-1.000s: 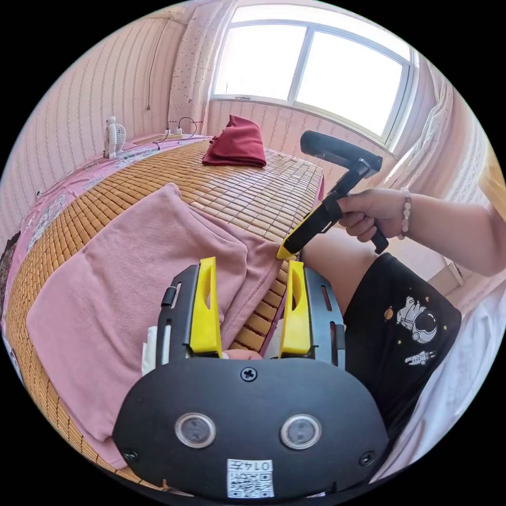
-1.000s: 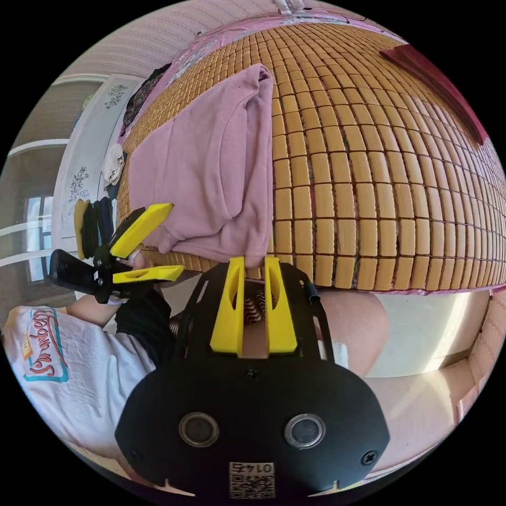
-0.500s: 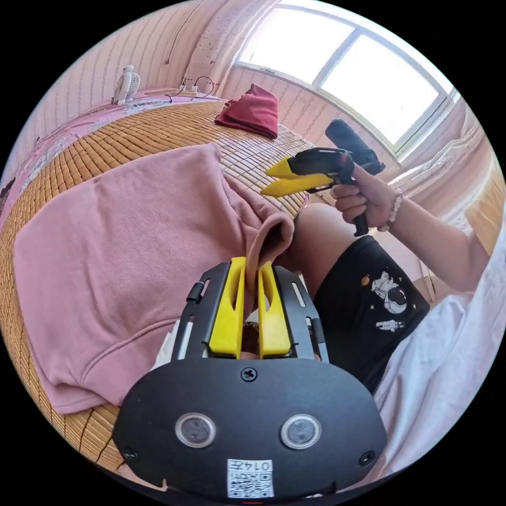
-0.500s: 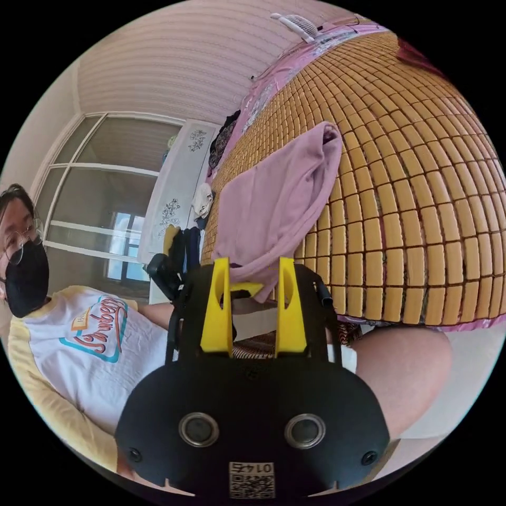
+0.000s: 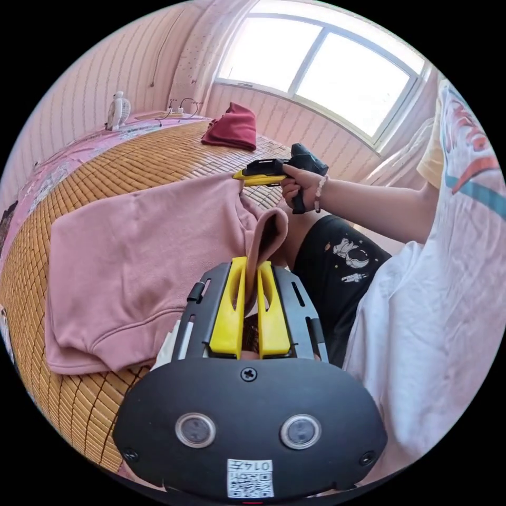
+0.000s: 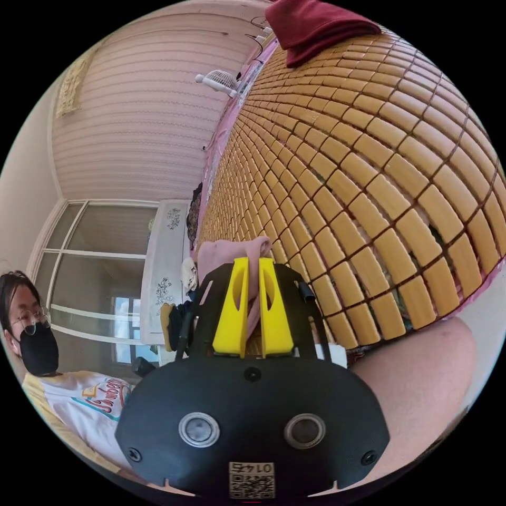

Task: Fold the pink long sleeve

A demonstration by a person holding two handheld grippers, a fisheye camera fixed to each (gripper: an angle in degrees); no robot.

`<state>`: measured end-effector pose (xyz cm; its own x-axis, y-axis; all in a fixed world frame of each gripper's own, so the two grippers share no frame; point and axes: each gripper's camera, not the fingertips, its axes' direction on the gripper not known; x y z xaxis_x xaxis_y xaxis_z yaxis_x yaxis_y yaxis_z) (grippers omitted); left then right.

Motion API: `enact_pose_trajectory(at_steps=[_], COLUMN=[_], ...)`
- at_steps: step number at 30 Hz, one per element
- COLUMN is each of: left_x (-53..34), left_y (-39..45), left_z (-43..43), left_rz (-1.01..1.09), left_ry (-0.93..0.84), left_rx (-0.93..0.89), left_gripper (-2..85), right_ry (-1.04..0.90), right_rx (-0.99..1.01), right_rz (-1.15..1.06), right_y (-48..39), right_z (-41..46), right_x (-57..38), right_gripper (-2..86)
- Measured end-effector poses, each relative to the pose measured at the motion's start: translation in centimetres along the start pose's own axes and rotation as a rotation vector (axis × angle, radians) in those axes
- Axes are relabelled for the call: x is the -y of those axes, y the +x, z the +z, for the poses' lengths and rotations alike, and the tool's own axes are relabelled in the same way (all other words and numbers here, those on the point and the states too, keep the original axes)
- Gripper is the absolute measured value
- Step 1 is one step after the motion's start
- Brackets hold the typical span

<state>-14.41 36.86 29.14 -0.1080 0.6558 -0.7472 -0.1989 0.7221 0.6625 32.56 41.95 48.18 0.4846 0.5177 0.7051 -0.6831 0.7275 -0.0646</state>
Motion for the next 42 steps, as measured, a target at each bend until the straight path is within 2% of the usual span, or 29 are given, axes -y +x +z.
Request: enact_pose_trajectory(at_steps=[5,10,13,15,18,21,25,34,37,42], left_x=[3.1,2.8,0.7,-0.6,-2.2,-2.5,-2.2,-0.9,-0.1,0.6], left_y=[1.5,-1.5,-4.7,-7.0,-10.6,-12.8,-15.4,-17.0,-17.5,-18.2], left_z=[-2.4,-7.0,-9.3,-9.8,-9.7,-9.1,-8.8,-8.5,-8.5,-7.6], left_rz=[0.040,-0.119,-0.219,-0.311,-0.521,-0.614,-0.718,-0.800,-0.847,-0.855], left_ry=[0.194,0.380,0.437,0.422,0.346,0.295,0.247,0.251,0.221,0.209], left_rx=[-0.111,-0.130,-0.070,-0.002,0.161,0.263,0.148,0.185,0.238,0.232], left_gripper=[3.6,3.4,3.6,3.7,4.0,4.6,6.0,8.2,9.9,10.8], right_ry=[0.127,0.140,0.035,-0.056,-0.206,-0.234,-0.186,-0.242,-0.353,-0.548], right_rx=[-0.139,-0.226,-0.224,-0.185,-0.209,-0.327,-0.204,-0.572,-0.572,-0.797], right_rz=[-0.122,-0.369,-0.545,-0.634,-0.649,-0.586,-0.657,-0.728,-0.702,-0.820], right_y=[-4.3,-14.5,-21.4,-25.3,-27.5,-29.5,-32.8,-34.0,-33.9,-33.2], right_z=[-9.5,-12.3,-7.0,0.2,10.6,16.3,16.3,17.6,21.0,28.1], right_x=[-2.4,-1.5,1.1,3.3,5.2,5.9,5.2,7.7,10.1,11.8], right_gripper=[1.7,1.8,2.5,3.8,5.6,5.5,5.7,8.5,11.6,11.6])
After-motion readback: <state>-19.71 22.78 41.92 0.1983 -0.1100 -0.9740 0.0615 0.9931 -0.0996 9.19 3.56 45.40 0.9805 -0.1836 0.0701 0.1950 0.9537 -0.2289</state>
